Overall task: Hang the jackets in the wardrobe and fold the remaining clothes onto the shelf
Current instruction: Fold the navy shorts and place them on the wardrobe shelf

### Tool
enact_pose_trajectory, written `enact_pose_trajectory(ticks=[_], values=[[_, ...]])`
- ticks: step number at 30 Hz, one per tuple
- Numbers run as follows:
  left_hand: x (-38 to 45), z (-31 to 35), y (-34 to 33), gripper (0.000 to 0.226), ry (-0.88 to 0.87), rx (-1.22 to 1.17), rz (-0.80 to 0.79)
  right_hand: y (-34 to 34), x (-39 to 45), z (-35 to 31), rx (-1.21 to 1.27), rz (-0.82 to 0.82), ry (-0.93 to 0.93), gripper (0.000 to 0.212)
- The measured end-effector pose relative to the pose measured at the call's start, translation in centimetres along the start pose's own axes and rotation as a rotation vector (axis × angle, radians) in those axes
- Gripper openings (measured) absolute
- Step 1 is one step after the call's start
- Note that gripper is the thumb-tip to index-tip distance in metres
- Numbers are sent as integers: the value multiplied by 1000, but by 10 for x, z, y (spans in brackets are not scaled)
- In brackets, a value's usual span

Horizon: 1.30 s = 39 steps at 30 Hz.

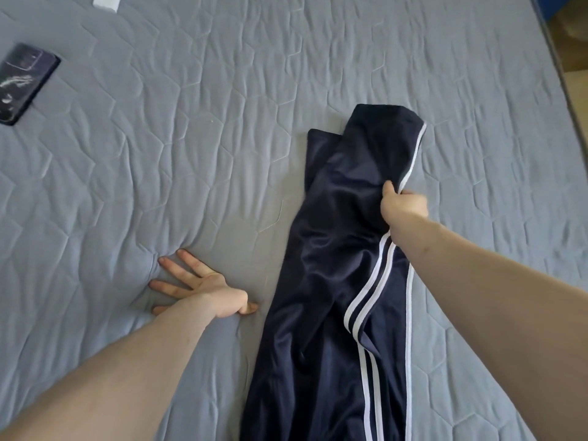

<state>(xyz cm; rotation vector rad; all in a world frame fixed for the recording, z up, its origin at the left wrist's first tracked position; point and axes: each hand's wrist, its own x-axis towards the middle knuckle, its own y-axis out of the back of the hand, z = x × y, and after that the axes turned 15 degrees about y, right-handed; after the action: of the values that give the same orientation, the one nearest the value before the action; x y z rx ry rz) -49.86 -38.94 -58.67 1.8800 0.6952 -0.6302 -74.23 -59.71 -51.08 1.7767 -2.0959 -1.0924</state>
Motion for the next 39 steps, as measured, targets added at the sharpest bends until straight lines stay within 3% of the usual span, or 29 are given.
enact_pose_trajectory(ticks=[3,5,8,10,14,16,18,21,23,26,31,33,36,39], values=[[0,0,1,200,-10,5,-15,2,1,1,-41,19,48,65],[2,-1,1,200,-26,6,-17,12,-19,4,-49,53,175,84],[4,-4,2,199,-62,9,-25,30,-77,30,-117,91,465,67],[1,-6,3,197,-95,-10,-29,39,-118,59,-159,100,518,50],[-13,-19,8,191,-163,-26,41,45,-191,107,-97,-165,154,47],[-19,-33,5,185,-231,3,103,49,-208,127,-143,-264,196,30],[-22,-52,3,173,-316,23,128,57,-213,139,-133,-188,200,29],[-19,-89,-9,146,-436,55,150,81,-210,147,-74,-60,6,28],[-20,-115,-19,127,-503,48,160,97,-214,155,-139,-84,-95,20],[-34,-163,-44,101,-602,-111,167,112,-239,161,-178,-122,-129,34],[-88,-260,-96,66,-678,-335,20,123,-323,185,-253,-340,-86,66],[-104,-296,-116,56,-598,-343,-127,125,-362,200,-266,-437,-162,77],[-126,-345,-146,32,-425,-220,-393,132,-417,225,-292,-556,-319,62],[-139,-384,-174,39,-366,-39,-499,138,-465,250,-222,-574,-410,41]])
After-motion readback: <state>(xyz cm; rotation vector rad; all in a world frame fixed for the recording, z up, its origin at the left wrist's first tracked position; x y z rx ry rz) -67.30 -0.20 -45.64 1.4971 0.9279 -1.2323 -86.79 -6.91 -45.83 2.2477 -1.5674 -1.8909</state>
